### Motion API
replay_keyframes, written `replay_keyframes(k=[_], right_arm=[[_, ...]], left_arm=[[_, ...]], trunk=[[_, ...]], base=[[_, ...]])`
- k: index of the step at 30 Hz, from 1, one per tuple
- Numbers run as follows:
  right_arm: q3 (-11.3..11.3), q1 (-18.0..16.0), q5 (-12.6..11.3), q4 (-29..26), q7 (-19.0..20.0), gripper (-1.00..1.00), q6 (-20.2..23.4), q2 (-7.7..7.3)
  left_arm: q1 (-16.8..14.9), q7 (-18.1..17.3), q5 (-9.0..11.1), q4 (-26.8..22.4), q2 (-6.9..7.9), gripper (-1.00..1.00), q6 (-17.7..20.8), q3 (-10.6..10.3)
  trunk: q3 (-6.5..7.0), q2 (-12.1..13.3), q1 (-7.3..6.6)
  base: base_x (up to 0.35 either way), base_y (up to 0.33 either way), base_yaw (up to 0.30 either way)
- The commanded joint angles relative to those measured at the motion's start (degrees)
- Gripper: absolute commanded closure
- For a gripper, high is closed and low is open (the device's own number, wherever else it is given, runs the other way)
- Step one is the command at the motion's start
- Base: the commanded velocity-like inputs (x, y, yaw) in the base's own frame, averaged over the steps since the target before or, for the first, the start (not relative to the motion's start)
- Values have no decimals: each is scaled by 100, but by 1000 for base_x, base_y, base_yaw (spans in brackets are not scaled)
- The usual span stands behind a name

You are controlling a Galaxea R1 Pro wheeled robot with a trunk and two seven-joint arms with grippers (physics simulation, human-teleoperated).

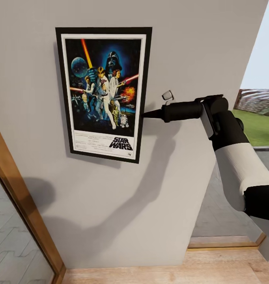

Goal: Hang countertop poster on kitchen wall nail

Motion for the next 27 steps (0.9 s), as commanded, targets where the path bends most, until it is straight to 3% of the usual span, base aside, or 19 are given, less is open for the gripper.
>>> replay_keyframes(k=[1, 27], right_arm=[[18, -7, -48, 1, -1, 100, 76, -7], [9, -7, -48, 1, -1, 100, 71, -7]], left_arm=[[-2, -34, 0, -7, -3, -100, 6, 16], [-2, -34, 1, -7, 4, -100, 2, 16]], trunk=[[-12, -13, 4], [-12, -13, 4]], base=[[4, 0, 0], [10, 0, 0]])
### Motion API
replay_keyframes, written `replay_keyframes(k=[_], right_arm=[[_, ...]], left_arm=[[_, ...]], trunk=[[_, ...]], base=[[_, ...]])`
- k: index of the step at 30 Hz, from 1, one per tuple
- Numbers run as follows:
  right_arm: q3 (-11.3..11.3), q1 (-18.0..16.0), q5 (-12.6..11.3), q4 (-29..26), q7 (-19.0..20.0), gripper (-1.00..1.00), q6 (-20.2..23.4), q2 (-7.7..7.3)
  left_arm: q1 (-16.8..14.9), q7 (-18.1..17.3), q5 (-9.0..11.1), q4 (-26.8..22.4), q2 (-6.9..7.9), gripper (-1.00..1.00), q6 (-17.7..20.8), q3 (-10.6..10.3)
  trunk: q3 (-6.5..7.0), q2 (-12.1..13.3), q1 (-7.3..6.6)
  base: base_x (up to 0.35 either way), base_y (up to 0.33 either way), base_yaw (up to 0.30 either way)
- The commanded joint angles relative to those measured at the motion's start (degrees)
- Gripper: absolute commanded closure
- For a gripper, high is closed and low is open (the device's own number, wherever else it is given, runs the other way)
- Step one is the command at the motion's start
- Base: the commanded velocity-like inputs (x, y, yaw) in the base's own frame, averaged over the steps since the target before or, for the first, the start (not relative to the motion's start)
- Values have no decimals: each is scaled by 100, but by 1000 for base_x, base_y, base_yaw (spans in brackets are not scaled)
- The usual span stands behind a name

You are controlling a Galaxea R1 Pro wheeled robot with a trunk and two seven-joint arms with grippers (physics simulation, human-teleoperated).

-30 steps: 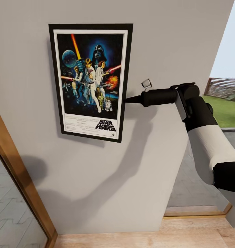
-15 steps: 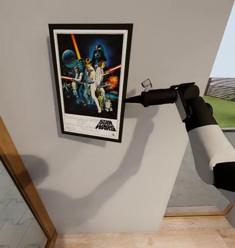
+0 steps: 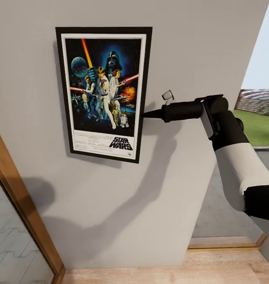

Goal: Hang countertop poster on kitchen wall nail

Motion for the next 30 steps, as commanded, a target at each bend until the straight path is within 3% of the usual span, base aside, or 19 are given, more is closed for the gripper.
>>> replay_keyframes(k=[1, 30], right_arm=[[18, -6, -45, 1, -1, 100, 73, -7], [35, 32, -45, -75, -8, 100, 71, 0]], left_arm=[[-2, -34, 1, -9, -3, -100, 7, 16], [14, -35, 18, -49, -25, -100, 15, 65]], trunk=[[-12, -11, 6], [-12, -11, 6]], base=[[208, 0, 0], [29, 0, 0]])
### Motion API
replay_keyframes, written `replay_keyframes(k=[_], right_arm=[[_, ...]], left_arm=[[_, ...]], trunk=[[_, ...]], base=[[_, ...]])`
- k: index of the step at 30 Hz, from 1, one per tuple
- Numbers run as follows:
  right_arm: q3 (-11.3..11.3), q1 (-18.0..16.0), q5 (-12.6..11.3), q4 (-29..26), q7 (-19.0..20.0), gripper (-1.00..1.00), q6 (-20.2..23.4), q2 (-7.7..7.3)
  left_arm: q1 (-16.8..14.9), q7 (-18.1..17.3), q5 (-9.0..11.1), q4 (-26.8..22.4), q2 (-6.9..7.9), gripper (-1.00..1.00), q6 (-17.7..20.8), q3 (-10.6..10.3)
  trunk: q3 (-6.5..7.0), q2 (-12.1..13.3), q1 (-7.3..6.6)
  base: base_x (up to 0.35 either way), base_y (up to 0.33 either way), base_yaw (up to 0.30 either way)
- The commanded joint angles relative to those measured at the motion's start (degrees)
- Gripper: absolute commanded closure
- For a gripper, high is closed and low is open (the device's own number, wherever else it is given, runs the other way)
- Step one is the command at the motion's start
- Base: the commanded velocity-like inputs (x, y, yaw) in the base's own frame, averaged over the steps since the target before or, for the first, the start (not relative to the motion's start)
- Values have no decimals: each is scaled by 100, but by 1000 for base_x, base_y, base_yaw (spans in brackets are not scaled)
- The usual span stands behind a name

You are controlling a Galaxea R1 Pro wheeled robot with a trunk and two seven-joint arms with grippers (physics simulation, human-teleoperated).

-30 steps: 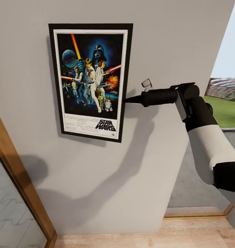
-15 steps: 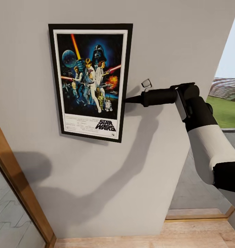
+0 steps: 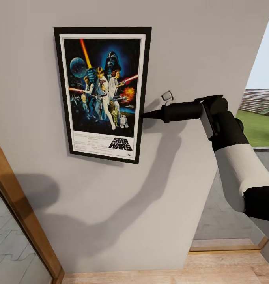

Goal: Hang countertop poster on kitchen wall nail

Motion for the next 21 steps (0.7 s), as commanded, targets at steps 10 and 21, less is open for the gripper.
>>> replay_keyframes(k=[10, 21], right_arm=[[17, -6, -45, 1, -10, 100, 66, -7], [5, 2, -37, 10, -11, -100, 46, -13]], left_arm=[[-2, -34, 2, -7, -2, -100, 8, 15], [-2, -25, 2, 44, 19, -100, 8, 19]], trunk=[[-12, -13, 4], [-12, -13, 4]], base=[[0, 0, 0], [109, 0, 0]])
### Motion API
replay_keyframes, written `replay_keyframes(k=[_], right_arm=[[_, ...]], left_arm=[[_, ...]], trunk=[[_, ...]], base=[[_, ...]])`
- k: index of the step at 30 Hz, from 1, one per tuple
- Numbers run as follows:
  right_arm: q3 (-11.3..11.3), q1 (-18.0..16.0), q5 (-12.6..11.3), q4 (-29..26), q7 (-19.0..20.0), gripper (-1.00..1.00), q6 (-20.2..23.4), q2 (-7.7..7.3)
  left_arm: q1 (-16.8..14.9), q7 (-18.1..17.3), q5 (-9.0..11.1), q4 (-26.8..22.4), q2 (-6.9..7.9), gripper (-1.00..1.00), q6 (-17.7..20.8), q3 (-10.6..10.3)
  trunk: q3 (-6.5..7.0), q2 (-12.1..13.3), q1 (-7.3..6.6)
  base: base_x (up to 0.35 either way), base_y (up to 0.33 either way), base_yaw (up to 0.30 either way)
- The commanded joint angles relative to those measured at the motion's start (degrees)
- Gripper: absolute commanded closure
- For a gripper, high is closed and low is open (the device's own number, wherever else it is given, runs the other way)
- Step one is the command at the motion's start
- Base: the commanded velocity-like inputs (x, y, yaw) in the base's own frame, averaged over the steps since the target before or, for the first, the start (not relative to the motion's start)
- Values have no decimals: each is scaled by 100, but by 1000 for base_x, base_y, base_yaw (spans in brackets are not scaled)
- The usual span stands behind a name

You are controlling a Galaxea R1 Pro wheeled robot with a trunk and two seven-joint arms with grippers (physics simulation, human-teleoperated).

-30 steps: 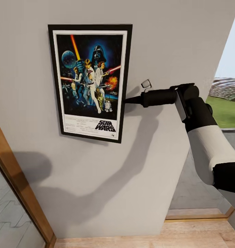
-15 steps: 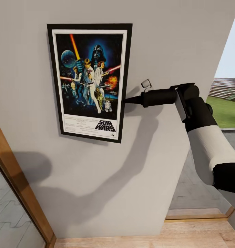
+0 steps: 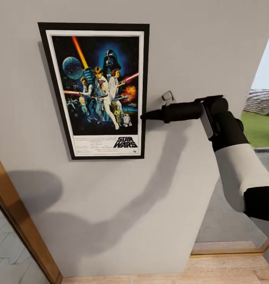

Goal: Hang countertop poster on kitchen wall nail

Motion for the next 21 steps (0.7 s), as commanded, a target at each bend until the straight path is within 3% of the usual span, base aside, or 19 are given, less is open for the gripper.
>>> replay_keyframes(k=[1, 9, 21], right_arm=[[18, -5, -40, -11, -9, -100, 59, -7], [5, -1, -33, -88, -21, -100, 92, -7], [15, -1, -32, -127, -26, -100, 96, -2]], left_arm=[[-2, -34, 2, -7, -4, -100, 8, 16], [-3, -41, 2, -7, -5, -100, 3, 16], [-1, -42, 2, -6, -3, -100, 6, 16]], trunk=[[-12, -12, 4], [-12, -12, 4], [-12, -12, 4]], base=[[20, 0, 0], [-7, -9, 0], [-156, -87, 0]])
